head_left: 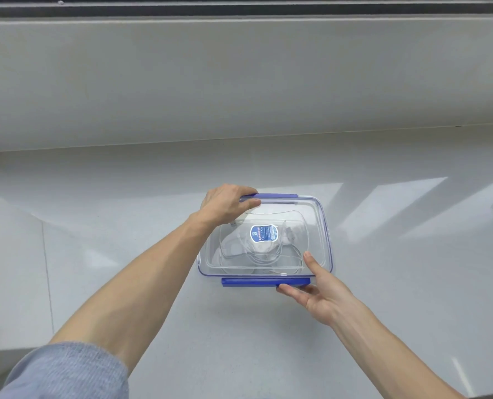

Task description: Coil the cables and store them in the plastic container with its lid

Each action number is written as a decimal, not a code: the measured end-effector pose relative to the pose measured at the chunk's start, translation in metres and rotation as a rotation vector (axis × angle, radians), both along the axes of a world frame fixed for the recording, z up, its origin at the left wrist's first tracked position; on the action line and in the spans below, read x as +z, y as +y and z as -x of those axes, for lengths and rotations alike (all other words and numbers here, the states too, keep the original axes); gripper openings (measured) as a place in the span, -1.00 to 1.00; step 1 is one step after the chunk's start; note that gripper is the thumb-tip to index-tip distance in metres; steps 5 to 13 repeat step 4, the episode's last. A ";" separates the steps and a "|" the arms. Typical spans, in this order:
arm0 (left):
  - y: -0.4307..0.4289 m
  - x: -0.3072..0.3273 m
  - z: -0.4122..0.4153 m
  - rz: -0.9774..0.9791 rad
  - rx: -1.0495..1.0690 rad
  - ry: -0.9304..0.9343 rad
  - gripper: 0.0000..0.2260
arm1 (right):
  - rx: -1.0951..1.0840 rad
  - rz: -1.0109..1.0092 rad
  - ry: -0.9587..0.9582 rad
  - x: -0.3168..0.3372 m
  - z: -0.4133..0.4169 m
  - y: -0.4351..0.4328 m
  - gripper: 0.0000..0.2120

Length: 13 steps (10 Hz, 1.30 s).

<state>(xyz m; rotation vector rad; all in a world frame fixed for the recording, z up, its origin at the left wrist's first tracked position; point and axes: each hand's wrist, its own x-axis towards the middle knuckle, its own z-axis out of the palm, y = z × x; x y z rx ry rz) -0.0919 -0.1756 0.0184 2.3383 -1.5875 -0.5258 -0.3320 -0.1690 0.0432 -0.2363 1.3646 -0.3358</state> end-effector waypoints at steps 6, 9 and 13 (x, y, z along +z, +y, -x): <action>-0.004 0.028 0.015 0.064 -0.070 -0.101 -0.65 | 0.510 0.671 0.475 0.029 0.022 -0.030 -0.45; -0.004 0.028 0.015 0.064 -0.070 -0.101 -0.65 | 0.510 0.671 0.475 0.029 0.022 -0.030 -0.45; -0.004 0.028 0.015 0.064 -0.070 -0.101 -0.65 | 0.510 0.671 0.475 0.029 0.022 -0.030 -0.45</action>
